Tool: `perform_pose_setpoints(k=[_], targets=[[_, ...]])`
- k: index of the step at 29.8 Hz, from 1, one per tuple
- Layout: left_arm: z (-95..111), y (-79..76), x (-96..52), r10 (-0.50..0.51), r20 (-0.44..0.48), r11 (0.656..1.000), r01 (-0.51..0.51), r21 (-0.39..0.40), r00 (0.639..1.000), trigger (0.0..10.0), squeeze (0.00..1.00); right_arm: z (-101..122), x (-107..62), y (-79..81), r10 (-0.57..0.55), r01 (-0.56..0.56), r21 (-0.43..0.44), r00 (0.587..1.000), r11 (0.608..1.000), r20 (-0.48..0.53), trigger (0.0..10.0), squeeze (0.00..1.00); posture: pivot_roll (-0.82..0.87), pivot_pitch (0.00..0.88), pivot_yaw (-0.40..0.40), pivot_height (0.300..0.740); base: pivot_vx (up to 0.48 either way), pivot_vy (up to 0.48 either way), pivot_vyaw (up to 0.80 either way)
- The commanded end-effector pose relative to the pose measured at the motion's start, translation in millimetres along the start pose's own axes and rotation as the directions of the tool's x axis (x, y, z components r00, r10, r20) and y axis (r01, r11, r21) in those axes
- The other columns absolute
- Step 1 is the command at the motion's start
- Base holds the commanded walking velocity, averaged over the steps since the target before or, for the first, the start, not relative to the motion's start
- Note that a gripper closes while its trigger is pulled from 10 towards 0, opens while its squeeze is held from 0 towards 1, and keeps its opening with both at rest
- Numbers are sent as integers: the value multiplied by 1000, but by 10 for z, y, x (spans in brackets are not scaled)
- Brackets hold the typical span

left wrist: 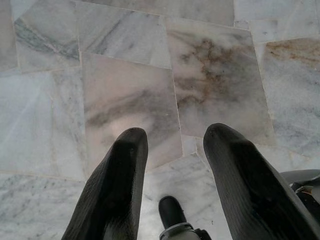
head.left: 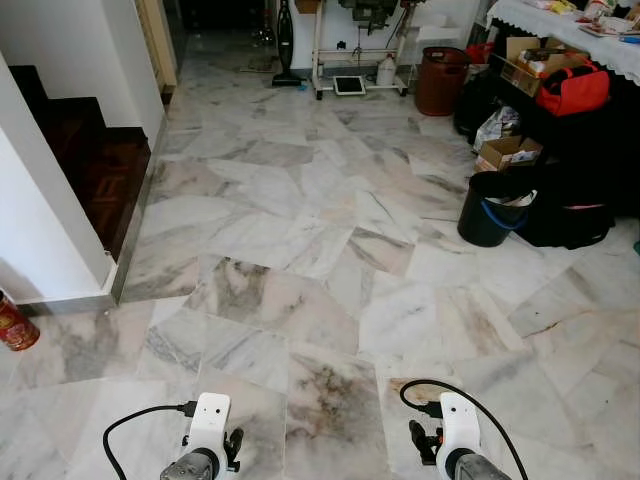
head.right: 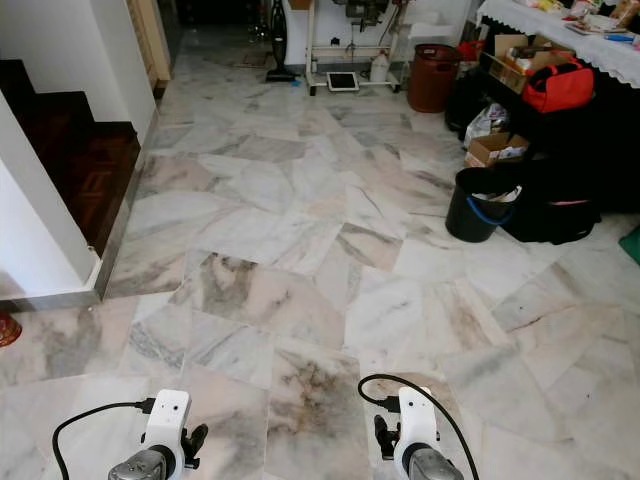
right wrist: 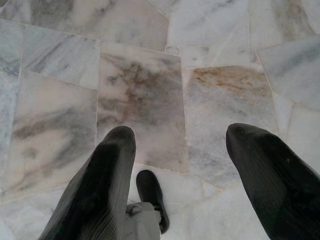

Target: Setting the table

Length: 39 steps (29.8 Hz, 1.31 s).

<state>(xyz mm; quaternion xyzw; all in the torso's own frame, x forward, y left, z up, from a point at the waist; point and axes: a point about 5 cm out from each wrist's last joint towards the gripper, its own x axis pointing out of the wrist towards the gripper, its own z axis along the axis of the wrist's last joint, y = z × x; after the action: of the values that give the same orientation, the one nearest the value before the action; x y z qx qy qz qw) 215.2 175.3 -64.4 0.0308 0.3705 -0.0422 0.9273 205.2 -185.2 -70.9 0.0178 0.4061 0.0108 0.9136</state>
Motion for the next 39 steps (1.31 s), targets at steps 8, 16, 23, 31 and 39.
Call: perform_pose_setpoints(k=[8,16,23,31,39], targets=[[-9,20,2,18,-20,999,-17,46,1000,10000,0,24,9,19,-1,1,4,1000,1000,7,10000,0,-56,0,-9,740,0,-420,-732],[-10,38,-2,25,-17,999,-24,42,1000,10000,0,25,10,24,0,0,-1,1000,1000,5,10000,0,-52,0,-12,740,0,-360,-733],[-18,23,-3,19,-18,999,-18,47,1000,10000,0,1,5,19,1,-1,-11,1000,1000,-4,10000,0,-58,0,-10,740,0,0,-733],[-21,2,-3,4,-18,997,-2,77,1000,10000,0,0,4,17,-1,1,-12,1000,1000,-4,10000,0,-74,0,2,740,0,-186,-733],[-18,7,-2,3,-20,997,-2,79,1000,10000,0,-5,3,12,-6,6,-8,1000,1000,-6,10000,0,-78,0,8,740,0,-232,-731]])
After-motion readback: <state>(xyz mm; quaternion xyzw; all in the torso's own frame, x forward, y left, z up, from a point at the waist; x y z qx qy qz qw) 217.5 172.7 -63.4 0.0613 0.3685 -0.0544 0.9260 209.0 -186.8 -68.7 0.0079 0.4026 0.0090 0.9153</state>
